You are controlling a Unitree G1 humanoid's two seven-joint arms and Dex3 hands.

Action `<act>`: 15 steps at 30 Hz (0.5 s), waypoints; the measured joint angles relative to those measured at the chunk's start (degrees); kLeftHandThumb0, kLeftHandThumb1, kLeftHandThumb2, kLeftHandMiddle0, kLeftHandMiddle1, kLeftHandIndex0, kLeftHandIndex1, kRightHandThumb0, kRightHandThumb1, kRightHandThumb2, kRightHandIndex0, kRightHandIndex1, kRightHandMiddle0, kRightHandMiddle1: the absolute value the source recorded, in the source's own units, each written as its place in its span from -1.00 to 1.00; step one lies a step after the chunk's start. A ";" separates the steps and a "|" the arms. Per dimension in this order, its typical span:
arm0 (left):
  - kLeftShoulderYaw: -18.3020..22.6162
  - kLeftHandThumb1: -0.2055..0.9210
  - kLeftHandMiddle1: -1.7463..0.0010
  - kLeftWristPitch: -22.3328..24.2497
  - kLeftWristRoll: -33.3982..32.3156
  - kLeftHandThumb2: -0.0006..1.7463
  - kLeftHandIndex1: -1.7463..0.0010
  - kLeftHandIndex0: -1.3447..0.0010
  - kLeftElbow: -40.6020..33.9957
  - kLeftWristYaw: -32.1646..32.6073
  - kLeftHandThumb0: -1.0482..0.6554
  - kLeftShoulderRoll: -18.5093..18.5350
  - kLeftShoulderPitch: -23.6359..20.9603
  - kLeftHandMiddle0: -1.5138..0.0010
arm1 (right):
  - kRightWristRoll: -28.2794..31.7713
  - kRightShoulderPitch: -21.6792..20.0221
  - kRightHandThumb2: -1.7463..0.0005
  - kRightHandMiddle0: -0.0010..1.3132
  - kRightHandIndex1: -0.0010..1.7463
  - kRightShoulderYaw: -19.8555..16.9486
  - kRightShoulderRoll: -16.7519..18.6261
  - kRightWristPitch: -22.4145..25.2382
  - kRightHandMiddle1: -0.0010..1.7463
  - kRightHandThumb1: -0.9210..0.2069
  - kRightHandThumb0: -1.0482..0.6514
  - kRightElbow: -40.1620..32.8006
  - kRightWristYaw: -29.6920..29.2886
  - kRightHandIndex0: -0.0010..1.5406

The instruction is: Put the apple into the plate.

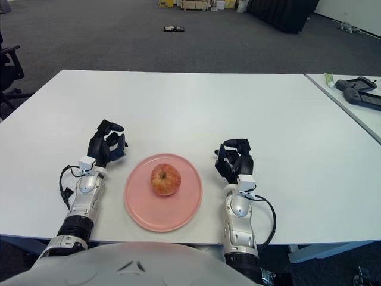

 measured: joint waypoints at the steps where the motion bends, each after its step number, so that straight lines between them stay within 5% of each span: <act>1: -0.01 0.42 -1.00 0.19 0.00 0.12 -1.00 0.40 0.00 0.12 -0.24 0.00 0.11 0.07 | 0.01 0.00 0.11 -0.54 0.51 0.00 0.00 0.00 1.00 -0.68 -0.20 0.03 0.09 -0.30; 15: 0.04 0.47 -1.00 2.32 -0.62 0.07 -1.00 0.44 -0.45 0.34 -0.23 -0.11 0.67 0.17 | 0.06 -0.01 0.13 -0.56 0.50 -0.01 0.00 0.00 1.00 -0.71 -0.20 1.10 0.92 -0.33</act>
